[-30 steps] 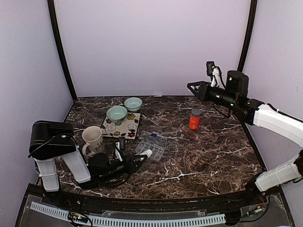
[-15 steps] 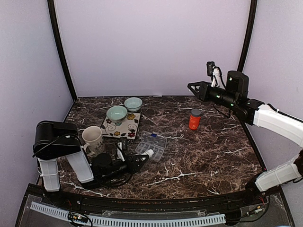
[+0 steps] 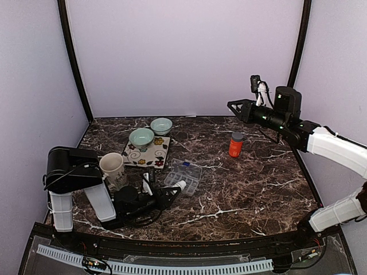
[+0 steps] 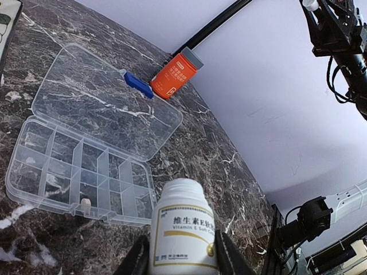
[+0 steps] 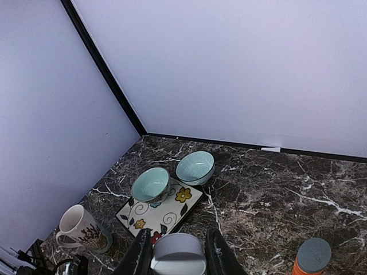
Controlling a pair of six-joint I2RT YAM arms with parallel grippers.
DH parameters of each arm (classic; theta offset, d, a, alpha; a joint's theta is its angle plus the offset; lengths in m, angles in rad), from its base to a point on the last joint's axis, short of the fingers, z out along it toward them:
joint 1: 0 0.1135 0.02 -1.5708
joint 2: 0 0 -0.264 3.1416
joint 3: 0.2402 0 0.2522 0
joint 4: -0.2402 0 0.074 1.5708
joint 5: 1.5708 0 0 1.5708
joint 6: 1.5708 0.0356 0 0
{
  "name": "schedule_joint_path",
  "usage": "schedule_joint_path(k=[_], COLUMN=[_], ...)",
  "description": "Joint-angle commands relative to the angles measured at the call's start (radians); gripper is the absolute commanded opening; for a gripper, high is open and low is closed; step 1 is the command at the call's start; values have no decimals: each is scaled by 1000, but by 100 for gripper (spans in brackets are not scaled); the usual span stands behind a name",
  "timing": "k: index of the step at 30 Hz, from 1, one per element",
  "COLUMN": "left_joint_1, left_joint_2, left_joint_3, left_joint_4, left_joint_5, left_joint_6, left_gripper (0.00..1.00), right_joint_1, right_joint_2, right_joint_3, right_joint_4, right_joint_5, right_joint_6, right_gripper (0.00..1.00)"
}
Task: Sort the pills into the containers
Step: Pour the pill into the compartment of the pill container.
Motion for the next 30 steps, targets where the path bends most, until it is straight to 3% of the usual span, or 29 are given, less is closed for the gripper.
schedule_joint_path(k=[1, 30], left_joint_1=[-7, -7], left_joint_2=[4, 14], left_joint_3=[10, 53], left_joint_4=[140, 23], left_joint_5=[-29, -38], left_joint_6=[-6, -25], left_gripper=[0, 0], right_joint_1=[-9, -9], right_joint_2=[-24, -29], right_joint_3=[-13, -34], right_joint_4=[45, 62], right_joint_5=[-6, -4], right_joint_6=[3, 9], right_gripper=[0, 0])
